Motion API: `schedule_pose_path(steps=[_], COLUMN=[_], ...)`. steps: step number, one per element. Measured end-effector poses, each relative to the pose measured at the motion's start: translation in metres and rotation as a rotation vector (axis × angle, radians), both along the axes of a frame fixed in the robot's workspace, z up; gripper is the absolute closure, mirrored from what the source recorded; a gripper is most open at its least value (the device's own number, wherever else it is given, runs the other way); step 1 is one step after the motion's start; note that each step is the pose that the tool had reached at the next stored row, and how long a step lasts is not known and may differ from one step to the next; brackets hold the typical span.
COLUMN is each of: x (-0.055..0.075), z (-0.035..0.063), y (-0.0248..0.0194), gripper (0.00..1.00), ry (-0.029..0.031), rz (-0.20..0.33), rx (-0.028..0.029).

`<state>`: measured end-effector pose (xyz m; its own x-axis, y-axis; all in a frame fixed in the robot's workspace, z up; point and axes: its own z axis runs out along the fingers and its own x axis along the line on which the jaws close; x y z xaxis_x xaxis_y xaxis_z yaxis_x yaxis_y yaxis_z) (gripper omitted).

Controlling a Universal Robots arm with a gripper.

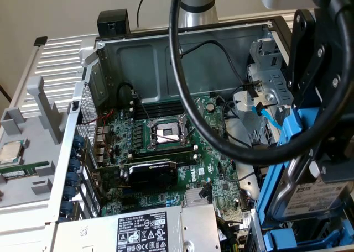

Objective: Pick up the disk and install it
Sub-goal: 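Insert the disk into the insertion slot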

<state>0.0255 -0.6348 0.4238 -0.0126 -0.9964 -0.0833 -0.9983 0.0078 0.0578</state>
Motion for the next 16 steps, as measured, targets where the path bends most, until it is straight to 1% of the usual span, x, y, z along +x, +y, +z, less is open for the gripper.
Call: schedule_pose_path(steps=[16], x=[0.0001], z=[-0.0046], y=[0.0000], gripper=[0.63], ry=[0.0000], rz=[0.000], rx=[0.0000])
